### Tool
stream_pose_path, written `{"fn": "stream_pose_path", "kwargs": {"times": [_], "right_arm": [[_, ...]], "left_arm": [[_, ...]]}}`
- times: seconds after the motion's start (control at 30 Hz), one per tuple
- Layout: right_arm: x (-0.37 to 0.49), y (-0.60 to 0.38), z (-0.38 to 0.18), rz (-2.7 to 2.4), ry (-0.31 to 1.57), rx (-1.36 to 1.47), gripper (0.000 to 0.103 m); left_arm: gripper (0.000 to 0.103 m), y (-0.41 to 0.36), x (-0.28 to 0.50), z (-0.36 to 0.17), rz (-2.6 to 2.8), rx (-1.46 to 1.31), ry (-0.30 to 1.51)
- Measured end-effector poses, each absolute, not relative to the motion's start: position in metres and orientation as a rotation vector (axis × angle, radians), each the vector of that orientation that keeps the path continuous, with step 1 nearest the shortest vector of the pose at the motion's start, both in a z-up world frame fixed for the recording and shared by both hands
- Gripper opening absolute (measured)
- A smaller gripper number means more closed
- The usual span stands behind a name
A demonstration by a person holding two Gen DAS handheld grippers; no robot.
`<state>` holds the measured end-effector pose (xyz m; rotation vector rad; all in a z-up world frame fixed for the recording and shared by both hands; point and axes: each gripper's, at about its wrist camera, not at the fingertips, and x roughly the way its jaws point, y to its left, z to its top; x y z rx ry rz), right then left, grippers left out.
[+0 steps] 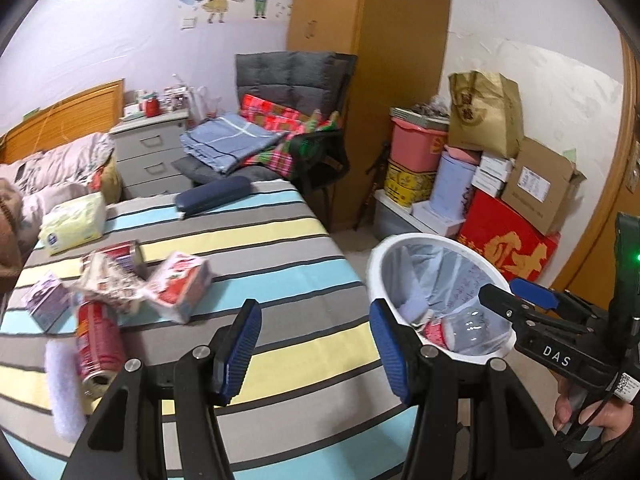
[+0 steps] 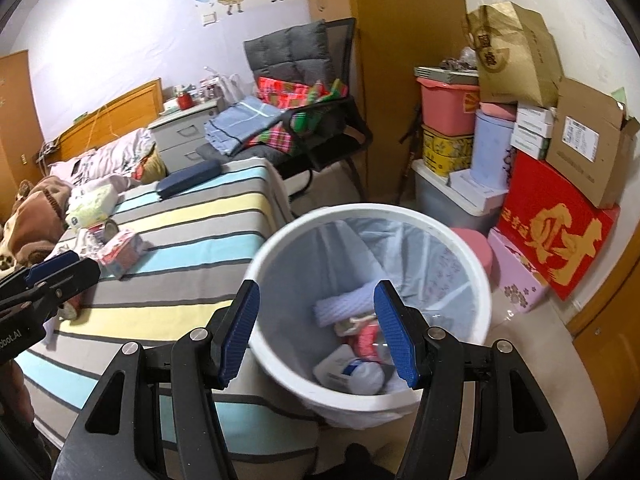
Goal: Collect trash
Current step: 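Move both open tools back over the table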
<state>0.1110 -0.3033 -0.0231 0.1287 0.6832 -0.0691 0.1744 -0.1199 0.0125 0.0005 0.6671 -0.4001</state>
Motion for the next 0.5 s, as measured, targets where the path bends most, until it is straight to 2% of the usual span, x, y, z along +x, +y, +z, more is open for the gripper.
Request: {"fn": "stream_pose_path", "kwargs": {"times": [0.5], "right_arm": [[0.123, -0.228, -0.027, 0.098, 0.685, 0.086, 0.061]], "left_arm": [[0.056, 0.004, 0.156, 0.003, -0.153, -0.066, 0.659]]}}
